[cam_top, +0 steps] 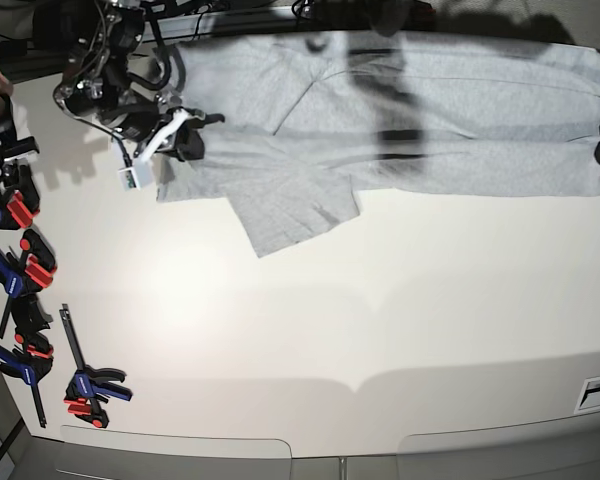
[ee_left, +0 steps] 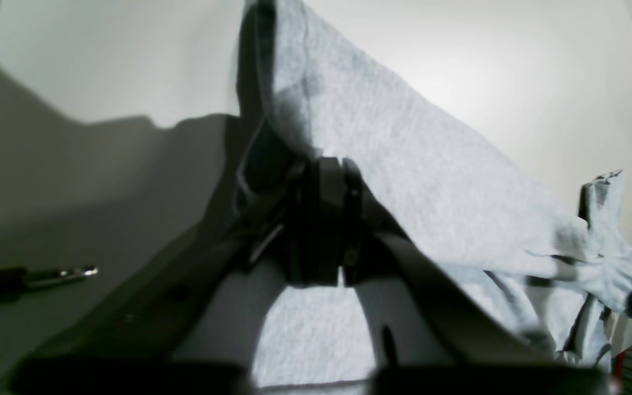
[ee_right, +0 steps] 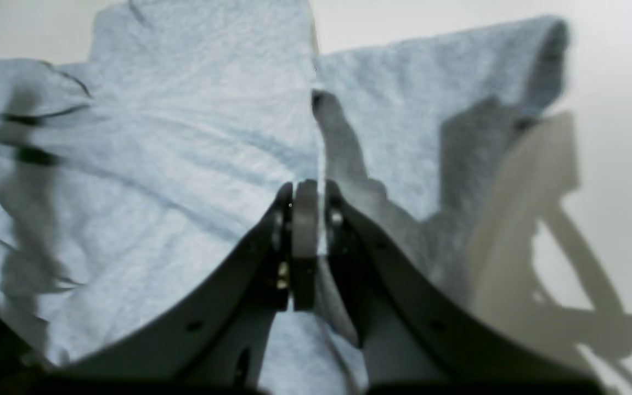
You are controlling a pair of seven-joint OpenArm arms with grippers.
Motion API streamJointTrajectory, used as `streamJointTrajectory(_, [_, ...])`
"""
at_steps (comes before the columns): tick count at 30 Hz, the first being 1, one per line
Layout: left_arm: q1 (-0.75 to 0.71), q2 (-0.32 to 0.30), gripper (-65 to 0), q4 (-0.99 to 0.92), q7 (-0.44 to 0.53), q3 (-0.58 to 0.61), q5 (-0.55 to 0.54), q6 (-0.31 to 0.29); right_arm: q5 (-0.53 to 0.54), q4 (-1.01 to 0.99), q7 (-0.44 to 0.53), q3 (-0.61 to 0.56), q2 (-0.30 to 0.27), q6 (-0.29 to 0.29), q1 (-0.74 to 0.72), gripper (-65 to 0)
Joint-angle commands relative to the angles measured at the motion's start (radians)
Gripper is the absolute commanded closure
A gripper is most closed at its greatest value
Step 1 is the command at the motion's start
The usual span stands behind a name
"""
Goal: Fold the T-shirt properly
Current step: 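Lift and fold the grasped shirt half over onto the held edge, then release and press the folded edge near the collar with the right gripper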
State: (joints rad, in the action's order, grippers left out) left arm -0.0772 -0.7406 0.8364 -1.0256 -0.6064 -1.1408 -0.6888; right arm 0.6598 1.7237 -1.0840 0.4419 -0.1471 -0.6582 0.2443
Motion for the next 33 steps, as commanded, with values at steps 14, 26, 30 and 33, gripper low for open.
streamJointTrajectory(14, [0.008, -0.061, -16.8, 0.015, 0.031, -0.009, -0.12, -0.009, 0.014, 0.019, 0.127, 0.005, 0.023, 0.002, -0.223, -24.8])
streamJointTrajectory(26, [0.011, -0.064, -29.3, 0.017, 0.062, -0.009, -0.147, -0.009, -0.196, -0.276, 0.23, -0.022, 0.091, 0.016, -0.408, -36.6])
streamJointTrajectory(30, [0.011, -0.063, -29.3, 0.017, 0.061, -0.009, -0.146, -0.009, -0.198, -0.499, 0.232, -0.036, 0.086, 0.016, -0.499, -36.6])
streamJointTrajectory(33, [0.011, -0.063, -29.3, 0.017, 0.061, -0.009, -0.143, -0.009, -0.198, -0.603, 0.226, -0.037, 0.095, 0.016, -0.548, -36.6])
